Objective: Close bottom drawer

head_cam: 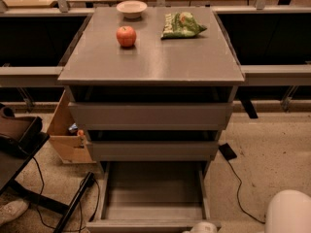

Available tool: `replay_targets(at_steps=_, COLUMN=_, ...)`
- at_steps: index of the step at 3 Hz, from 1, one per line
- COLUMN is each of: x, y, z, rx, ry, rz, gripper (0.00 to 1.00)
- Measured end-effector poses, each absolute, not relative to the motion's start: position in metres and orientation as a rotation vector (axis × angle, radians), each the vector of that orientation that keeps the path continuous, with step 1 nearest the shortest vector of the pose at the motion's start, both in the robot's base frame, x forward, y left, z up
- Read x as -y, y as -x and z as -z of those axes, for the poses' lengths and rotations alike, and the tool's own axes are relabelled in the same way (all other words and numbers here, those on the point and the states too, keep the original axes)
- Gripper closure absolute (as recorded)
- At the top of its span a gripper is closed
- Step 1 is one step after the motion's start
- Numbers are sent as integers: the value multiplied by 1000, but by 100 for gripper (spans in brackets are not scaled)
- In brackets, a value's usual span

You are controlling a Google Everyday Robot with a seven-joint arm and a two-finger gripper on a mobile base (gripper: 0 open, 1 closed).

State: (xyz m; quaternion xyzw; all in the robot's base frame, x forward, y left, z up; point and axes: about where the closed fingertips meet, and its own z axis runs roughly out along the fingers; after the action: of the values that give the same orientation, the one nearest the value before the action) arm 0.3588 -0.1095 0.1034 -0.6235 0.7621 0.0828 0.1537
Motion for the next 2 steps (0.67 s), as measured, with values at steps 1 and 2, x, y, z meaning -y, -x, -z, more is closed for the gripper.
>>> replay_targets(at_steps=1, x=92, y=-385, z=-106, rx=-2101, ry=1735, rz=-198, gripper=100)
replay_targets(at_steps=2, x=86, y=-403, z=-125, rx=-2033, ry=1669, rz=-144, gripper=100)
